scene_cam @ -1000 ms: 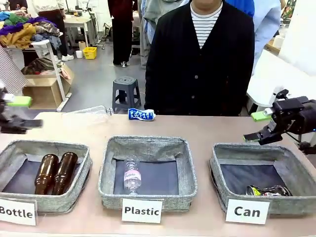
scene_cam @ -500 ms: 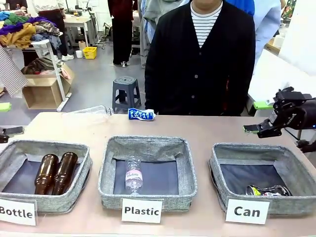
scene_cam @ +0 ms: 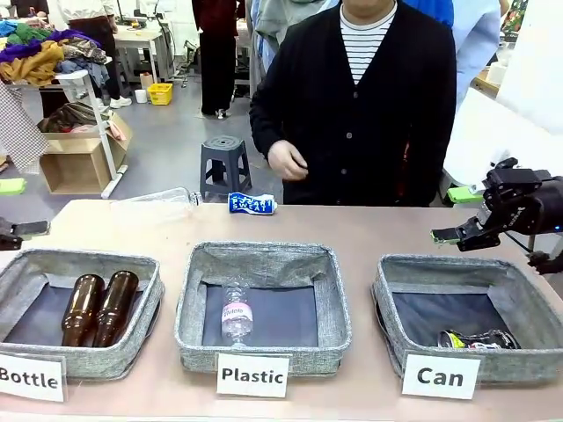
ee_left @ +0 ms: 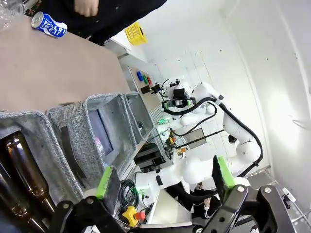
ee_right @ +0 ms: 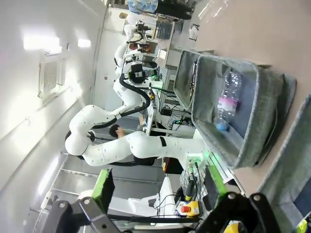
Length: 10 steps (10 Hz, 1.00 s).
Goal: Sort the can waste into the basket.
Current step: Pick up the can waste from the table and place it in the right Fabric basket.
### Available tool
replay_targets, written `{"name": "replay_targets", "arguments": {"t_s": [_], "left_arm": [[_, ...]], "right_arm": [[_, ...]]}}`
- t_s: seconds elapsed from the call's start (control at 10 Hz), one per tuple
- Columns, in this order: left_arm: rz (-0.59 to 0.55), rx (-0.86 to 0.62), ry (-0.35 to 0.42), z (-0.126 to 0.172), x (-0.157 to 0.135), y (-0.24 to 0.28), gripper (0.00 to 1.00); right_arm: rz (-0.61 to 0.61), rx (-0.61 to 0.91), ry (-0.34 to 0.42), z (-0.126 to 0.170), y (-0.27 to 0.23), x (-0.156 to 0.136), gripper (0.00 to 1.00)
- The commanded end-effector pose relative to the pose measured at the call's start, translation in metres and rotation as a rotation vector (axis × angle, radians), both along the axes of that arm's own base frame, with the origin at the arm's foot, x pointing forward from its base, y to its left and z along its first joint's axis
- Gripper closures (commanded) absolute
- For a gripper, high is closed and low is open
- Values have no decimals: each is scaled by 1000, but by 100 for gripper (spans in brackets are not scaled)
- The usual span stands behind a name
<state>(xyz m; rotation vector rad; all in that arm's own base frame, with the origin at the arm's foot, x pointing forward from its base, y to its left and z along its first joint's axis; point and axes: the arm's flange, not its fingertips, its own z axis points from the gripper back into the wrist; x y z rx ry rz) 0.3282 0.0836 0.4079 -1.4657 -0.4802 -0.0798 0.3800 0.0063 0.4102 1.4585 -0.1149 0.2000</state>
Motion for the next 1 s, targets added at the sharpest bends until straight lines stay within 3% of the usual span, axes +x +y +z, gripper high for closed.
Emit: {"name": "replay_targets", "arguments": {"t_s": [0.0,0.2,0.3,0.5,0.7,0.9], "left_arm": [[0,-12,-2,2,-2,1,0],[1,0,1,0,0,0,0],[-41,50,-10,15,19,-6,0],[-119,173,-42,52,76,-42,0],[-190,257,27,78,150,-74,0],[-249,141,84,97,174,-22,0]], "right_arm": [[5,2,-9,1,-1,-1,0],[5,2,-9,1,-1,-1,0],[5,2,-9,1,-1,-1,0],[5,2,-9,1,-1,-1,0],[5,2,-9,1,-1,-1,0],[5,2,-9,1,-1,-1,0]]}}
